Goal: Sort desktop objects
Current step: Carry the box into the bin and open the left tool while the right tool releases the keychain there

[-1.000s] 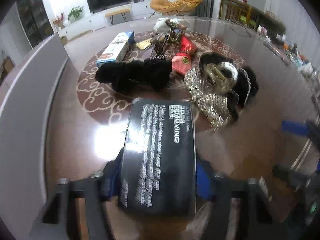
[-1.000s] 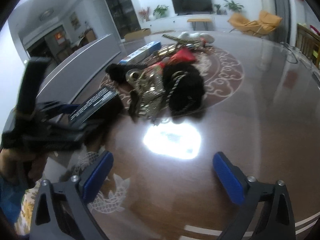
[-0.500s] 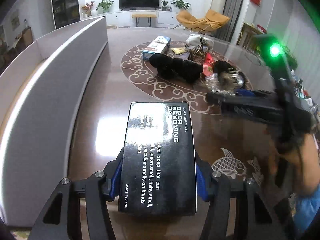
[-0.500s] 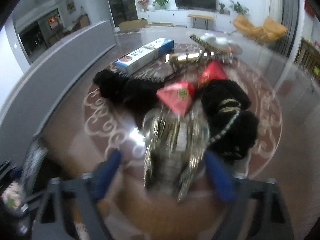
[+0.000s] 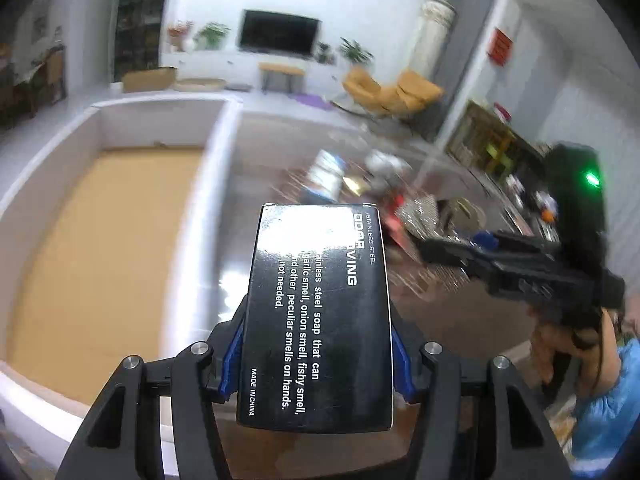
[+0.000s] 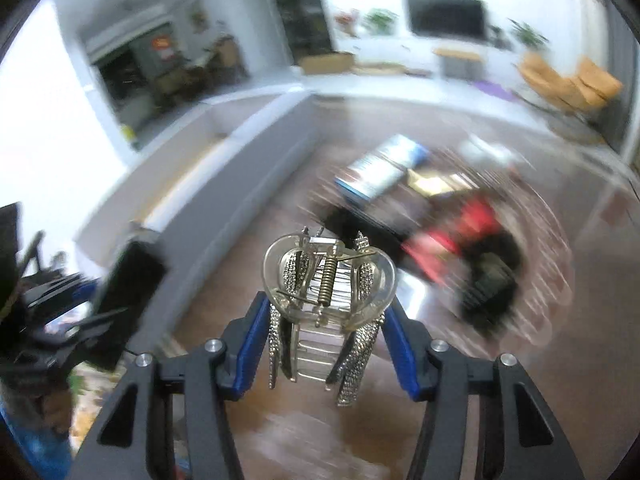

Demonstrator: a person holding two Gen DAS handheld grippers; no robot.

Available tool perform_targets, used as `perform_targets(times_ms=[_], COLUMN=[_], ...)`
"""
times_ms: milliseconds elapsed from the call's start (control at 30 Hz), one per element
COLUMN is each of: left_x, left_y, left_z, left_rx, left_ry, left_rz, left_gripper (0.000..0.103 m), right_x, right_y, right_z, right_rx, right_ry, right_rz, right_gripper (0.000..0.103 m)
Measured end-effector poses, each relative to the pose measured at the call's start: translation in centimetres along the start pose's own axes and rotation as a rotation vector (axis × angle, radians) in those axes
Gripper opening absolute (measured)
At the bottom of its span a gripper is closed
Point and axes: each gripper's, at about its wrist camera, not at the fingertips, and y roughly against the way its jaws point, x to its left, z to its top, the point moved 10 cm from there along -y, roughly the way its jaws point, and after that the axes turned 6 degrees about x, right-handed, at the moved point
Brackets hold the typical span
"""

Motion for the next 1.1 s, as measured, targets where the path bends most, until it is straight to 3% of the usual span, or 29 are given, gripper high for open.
perform_targets(times_ms=[167, 300, 367, 533, 600, 667, 700, 1100], left_x=[11.5, 19.2, 21.4, 23.6, 23.4, 22.9, 22.6, 21.8], left_y=[2.8, 1.9, 0.9, -1.3, -1.8, -2.2, -2.4, -2.4], left_z=[2.6, 2.5, 1.8, -0.3, -1.0, -1.4, -1.6, -3.0], left_rx=[-0.031, 0.031, 0.082, 0.232, 0.276, 0.29, 0.296, 0.309], left_ry=[0.113, 0.162, 0.169, 0.15, 0.08, -0.003, -0.046, -0.112], left_rz=[0.199, 0.358, 0.397, 0.432, 0.482, 0.542, 0.572, 0.593], left_gripper=[0.058, 0.058, 0.058, 0.06, 0.078, 0.09, 0.092, 0.092], right_x=[12.0, 20.3, 22.8, 26.3, 26.7, 27.0, 26.9, 26.9], right_y=[-1.5, -6.2, -8.6, -13.9, -14.8, -14.9, -14.8, -13.8], right_z=[5.0, 6.5, 6.3, 3.3, 2.1, 1.3, 1.3, 0.0], right_rx=[-0.035, 0.009, 0.039, 0.171, 0.199, 0.199, 0.196, 0.208], right_ry=[0.162, 0.255, 0.299, 0.408, 0.446, 0.466, 0.47, 0.471], right_rz=[0.115, 0.162, 0.151, 0.067, 0.028, 0.032, 0.017, 0.007], right_gripper=[0.056, 0.056, 0.056, 0.059, 0.068, 0.081, 0.082, 0.087])
